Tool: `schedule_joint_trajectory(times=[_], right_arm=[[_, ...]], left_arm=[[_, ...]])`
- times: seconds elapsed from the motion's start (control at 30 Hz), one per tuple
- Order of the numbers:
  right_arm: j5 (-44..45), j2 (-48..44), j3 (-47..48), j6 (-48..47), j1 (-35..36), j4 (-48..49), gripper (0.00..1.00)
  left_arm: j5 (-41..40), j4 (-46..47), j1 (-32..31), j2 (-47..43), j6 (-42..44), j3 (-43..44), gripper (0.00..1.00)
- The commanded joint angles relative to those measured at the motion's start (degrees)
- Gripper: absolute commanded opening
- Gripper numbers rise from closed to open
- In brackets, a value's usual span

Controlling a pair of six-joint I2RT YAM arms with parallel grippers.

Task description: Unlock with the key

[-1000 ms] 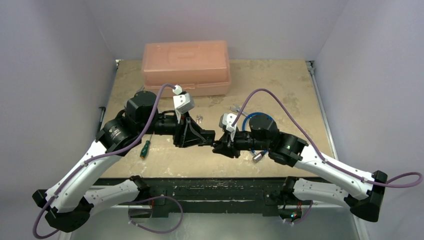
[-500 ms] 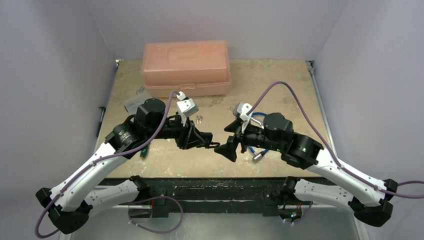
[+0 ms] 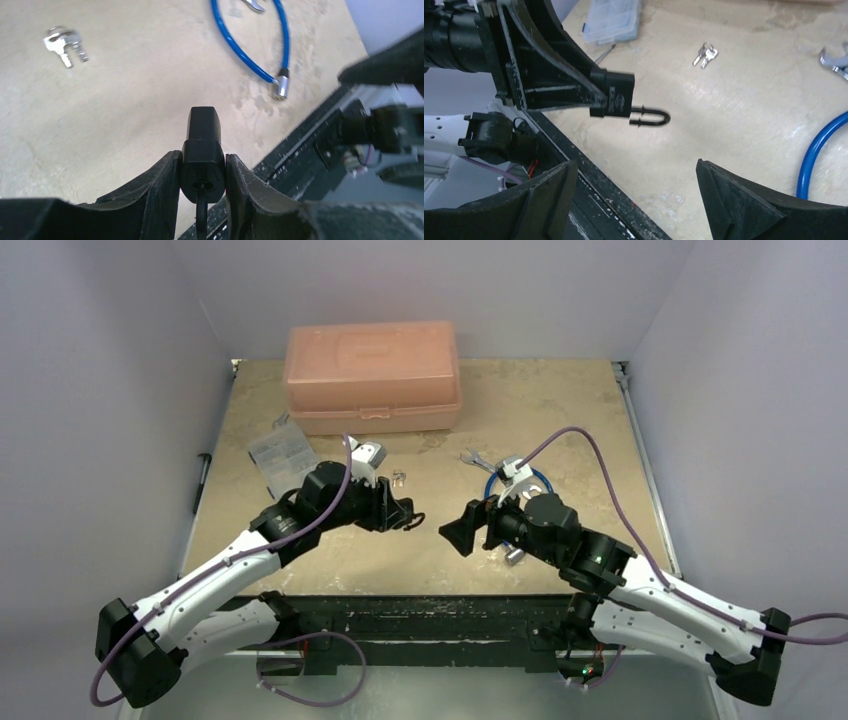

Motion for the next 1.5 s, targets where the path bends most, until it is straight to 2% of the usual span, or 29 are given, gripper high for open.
schedule_joint_trajectory(times=[0.0, 0.1, 0.23, 0.4, 0.5, 0.8, 0.97, 1.47], right_arm=[[0.4, 1.4, -2.6, 7.9, -0.1, 8.8, 0.97], [-0.3, 4.6, -1.7, 8.0, -0.1, 10.3, 0.96], [-2.5, 9.2, 0.0, 9.1, -0.1, 10.9, 0.95], [-3.5, 11.2, -0.4, 10.4, -0.1, 13.2, 0.94], [-3.8, 11.7, -0.5, 10.7, -0.1, 13.7, 0.94], [-4.3, 13.0, -1.1, 10.7, -0.1, 14.2, 0.94], [-4.3, 13.6, -1.0, 10.5, -0.1, 14.5, 0.94], [-6.6, 15.5, -0.9, 10.1, -0.1, 15.3, 0.94]], left_arm=[[-11.8, 14.4, 1.6, -0.2, -9.7, -1.9, 0.0], [-15.3, 17.9, 2.9, -0.2, -12.6, -4.0, 0.0], [-24.9, 17.7, 4.3, -0.5, -17.5, -6.3, 0.0], [-33.3, 17.4, 5.7, 0.6, -21.9, -9.1, 0.0], [-36.0, 20.3, 7.1, 0.6, -23.0, -11.4, 0.0], [-33.3, 29.2, 12.9, 6.0, -26.5, -16.4, 0.0], [-34.5, 31.0, 15.0, 9.3, -30.0, -17.6, 0.0], [-36.0, 35.2, 17.4, 9.9, -32.2, -25.2, 0.0]])
